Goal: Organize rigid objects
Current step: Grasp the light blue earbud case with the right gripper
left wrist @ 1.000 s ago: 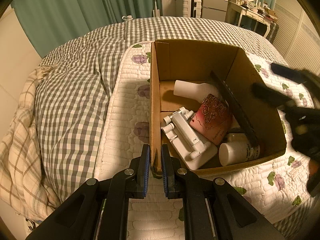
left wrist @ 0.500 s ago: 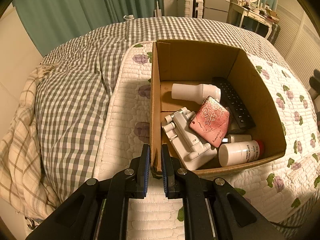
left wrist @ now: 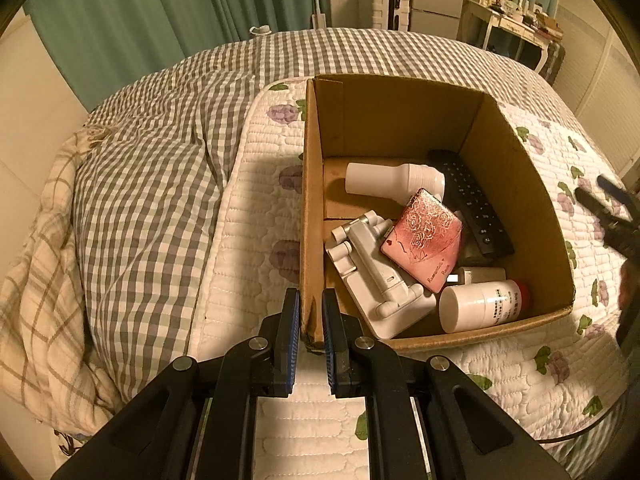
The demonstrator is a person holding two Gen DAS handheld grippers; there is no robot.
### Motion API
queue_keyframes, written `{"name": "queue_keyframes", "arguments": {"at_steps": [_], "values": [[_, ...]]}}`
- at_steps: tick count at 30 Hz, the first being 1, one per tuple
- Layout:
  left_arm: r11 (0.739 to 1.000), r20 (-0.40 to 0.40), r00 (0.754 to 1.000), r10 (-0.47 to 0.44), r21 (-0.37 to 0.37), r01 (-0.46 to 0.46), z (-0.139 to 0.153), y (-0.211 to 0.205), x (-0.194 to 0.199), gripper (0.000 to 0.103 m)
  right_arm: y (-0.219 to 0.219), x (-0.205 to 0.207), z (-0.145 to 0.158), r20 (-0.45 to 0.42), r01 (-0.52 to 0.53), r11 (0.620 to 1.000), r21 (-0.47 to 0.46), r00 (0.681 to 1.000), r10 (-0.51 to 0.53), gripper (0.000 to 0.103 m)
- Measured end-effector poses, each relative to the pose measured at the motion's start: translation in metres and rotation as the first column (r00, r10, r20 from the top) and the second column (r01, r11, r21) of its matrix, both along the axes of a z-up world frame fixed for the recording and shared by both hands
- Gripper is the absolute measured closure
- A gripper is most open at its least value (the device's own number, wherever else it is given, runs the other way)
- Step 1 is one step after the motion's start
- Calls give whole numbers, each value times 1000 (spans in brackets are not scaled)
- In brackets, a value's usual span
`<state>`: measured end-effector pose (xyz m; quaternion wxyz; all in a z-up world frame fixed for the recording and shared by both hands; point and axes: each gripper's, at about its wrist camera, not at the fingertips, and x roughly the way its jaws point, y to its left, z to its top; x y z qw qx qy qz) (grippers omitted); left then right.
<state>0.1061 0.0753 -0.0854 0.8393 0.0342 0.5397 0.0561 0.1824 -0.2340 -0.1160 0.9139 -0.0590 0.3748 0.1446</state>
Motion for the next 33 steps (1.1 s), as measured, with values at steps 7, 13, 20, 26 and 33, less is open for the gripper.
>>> {"name": "queue_keyframes", "arguments": {"at_steps": [7, 13, 20, 26, 33], "values": [[1000, -1, 1000, 3, 3, -3, 0, -1, 0, 92, 14, 15, -32, -42, -55, 998, -23, 998, 54, 7], [1000, -3, 1000, 1, 0, -1, 0, 0, 0, 92, 33, 29, -51, -59, -121, 990, -71, 991, 116, 7], [1000, -2, 1000, 5, 16, -5, 0, -1, 0, 92, 38, 37, -59, -82, -140, 989, -45, 987, 136, 12], [1000, -2, 1000, 6, 18, -6, 0, -1, 0, 92, 49, 47, -68, -106, -160, 986, -54, 982, 154, 30], [1000, -6, 1000, 3, 25, -2, 0, -1, -2, 92, 53, 50, -75, -123, -173, 983, -62, 979, 165, 44]]}}
